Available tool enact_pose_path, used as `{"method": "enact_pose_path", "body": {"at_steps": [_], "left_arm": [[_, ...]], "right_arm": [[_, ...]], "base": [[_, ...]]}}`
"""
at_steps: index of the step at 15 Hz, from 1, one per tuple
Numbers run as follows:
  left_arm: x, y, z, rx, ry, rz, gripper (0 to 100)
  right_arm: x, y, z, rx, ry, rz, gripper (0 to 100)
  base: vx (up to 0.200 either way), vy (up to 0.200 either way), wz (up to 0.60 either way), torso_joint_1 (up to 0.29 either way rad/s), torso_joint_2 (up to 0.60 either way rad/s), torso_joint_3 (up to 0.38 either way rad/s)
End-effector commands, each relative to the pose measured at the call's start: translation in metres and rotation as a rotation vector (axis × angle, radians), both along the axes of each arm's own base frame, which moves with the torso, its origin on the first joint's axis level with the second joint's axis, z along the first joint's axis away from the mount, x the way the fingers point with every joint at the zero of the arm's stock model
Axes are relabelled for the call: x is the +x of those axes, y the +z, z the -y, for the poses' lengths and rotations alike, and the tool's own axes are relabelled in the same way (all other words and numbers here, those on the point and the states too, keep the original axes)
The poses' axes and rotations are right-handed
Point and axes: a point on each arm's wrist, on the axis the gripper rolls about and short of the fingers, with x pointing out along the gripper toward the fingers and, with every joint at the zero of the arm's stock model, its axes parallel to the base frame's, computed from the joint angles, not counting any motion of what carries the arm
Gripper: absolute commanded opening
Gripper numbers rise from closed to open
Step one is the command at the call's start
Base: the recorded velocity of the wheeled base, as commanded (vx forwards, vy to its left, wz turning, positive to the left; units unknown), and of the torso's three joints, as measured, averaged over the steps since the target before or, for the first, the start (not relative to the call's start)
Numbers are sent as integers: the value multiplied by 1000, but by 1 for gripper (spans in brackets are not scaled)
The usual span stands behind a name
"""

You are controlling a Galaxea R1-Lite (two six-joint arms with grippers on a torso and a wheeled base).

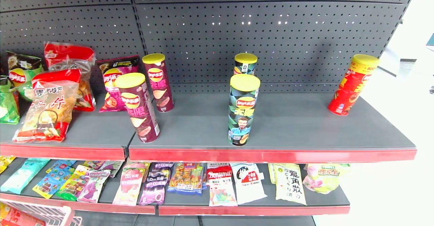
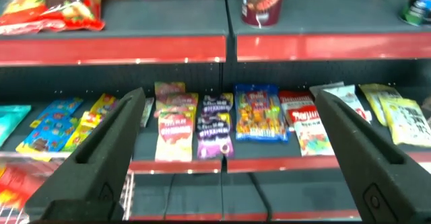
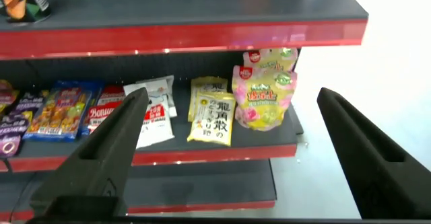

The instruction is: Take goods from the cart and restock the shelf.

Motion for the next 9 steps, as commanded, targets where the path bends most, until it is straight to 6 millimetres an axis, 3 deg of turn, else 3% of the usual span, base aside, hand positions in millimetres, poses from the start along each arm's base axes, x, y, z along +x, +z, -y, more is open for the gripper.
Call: {"method": "enact_pose_path", "body": {"at_steps": [1,9], "left_arm": [[0,0,0,0,0,-1,100],[0,0,0,0,0,1,100]], "right_arm": [[0,0,0,1,1,-3,100],[0,0,0,1,1,-3,100]], "base": [[0,0,0,0,0,0],[0,0,600,2,4,5]]}}
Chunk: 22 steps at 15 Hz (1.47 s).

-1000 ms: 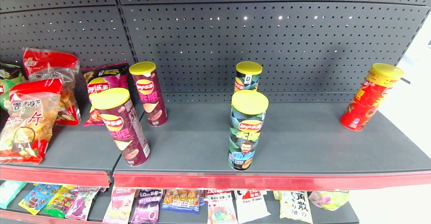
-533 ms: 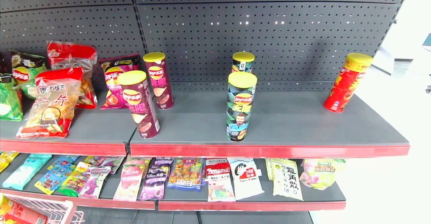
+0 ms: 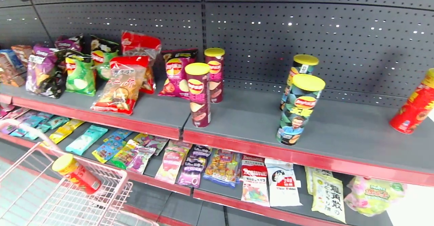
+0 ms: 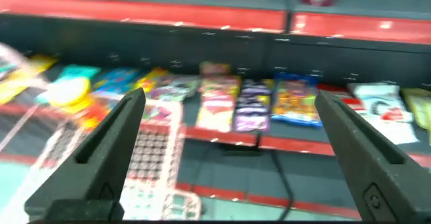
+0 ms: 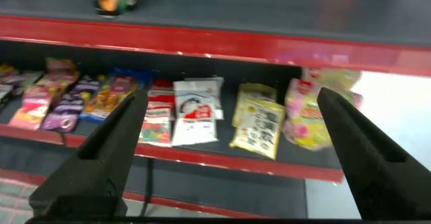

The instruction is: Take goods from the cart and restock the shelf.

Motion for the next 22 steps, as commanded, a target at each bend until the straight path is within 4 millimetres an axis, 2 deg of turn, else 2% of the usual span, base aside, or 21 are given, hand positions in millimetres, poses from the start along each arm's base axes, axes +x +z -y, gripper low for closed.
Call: {"method": "enact_pose_path", "body": {"at_steps": [1,9,15,22], "left_arm": [[0,0,0,0,-1,-1,100],[0,0,0,0,-1,-1,100],[0,0,0,0,-1,-1,100],[0,0,0,1,-1,-3,100]], "right_arm": [[0,0,0,0,0,-2,100],[0,0,0,0,0,-2,100],[0,0,0,0,0,-2,100],[0,0,0,1,-2,-1,100]], "base": [[0,0,600,2,2,7],[0,0,600,1,3,3],[0,0,0,-13,22,17],[0,0,0,-138,340,187]]}}
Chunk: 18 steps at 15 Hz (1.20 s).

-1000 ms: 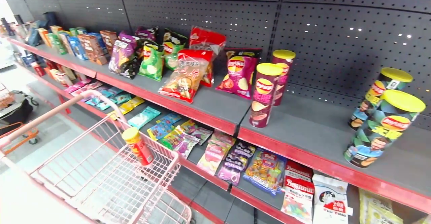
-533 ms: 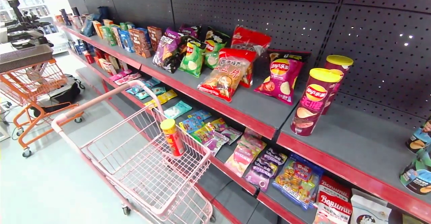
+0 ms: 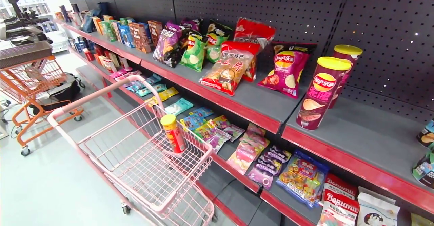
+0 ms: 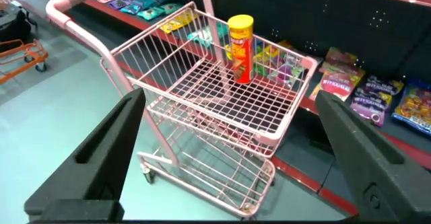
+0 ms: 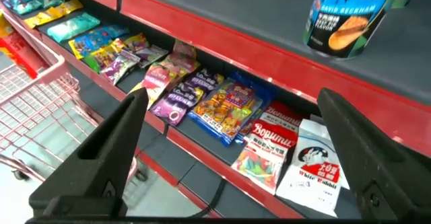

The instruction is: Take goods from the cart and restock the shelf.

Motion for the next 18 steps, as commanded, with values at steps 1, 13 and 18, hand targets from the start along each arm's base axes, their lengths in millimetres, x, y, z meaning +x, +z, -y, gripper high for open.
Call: {"method": "enact_pose_path", "body": {"at_steps": [1,13,18], "left_arm": [[0,0,0,-1,0,-1,100],[0,0,0,-4,0,0,100],[0,0,1,-9,-24,1,100]], "right_arm": [[0,0,0,0,0,-2,100],[0,0,0,0,0,-2,100],[0,0,0,0,0,-2,100]], "base": [[0,0,0,-134,344,207],[0,0,0,-154,407,247],[0,0,0,-112,322,205]]}}
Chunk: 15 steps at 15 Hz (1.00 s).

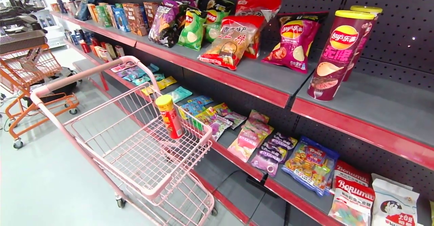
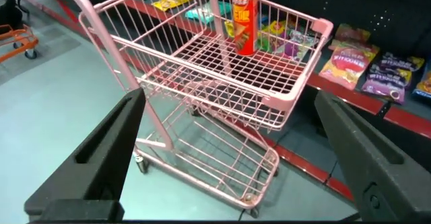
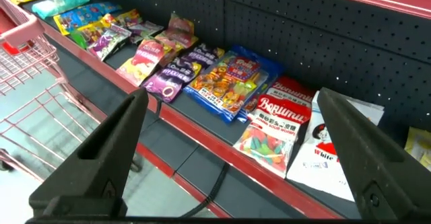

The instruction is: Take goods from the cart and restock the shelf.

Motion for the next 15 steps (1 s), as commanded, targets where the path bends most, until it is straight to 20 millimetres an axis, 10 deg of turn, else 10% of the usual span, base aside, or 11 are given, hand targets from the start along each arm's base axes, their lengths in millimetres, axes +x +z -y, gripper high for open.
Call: {"method": "enact_pose_path", "body": {"at_steps": [1,4,5,10,15], "left_arm": [[-1,23,0,-20,-34,38,100],[64,162,3,-239,2,-13,100],[89,174,2,-231,50,-42,100],[247,134,-7,-154,46,-153,100],[317,61,-41,-37,-109,-276,100]], "right_arm": [[0,0,0,0,-2,-1,100],[0,0,0,0,-2,0,100],[0,0,0,0,-2,-1,100],[0,0,0,2,-2,0,100],[0,0,0,0,-2,-1,100]], "base": [[0,0,0,-17,61,36],[0,0,0,0,0,0],[0,0,0,0,0,0],[0,0,0,0,0,0],[0,0,0,0,0,0]]}}
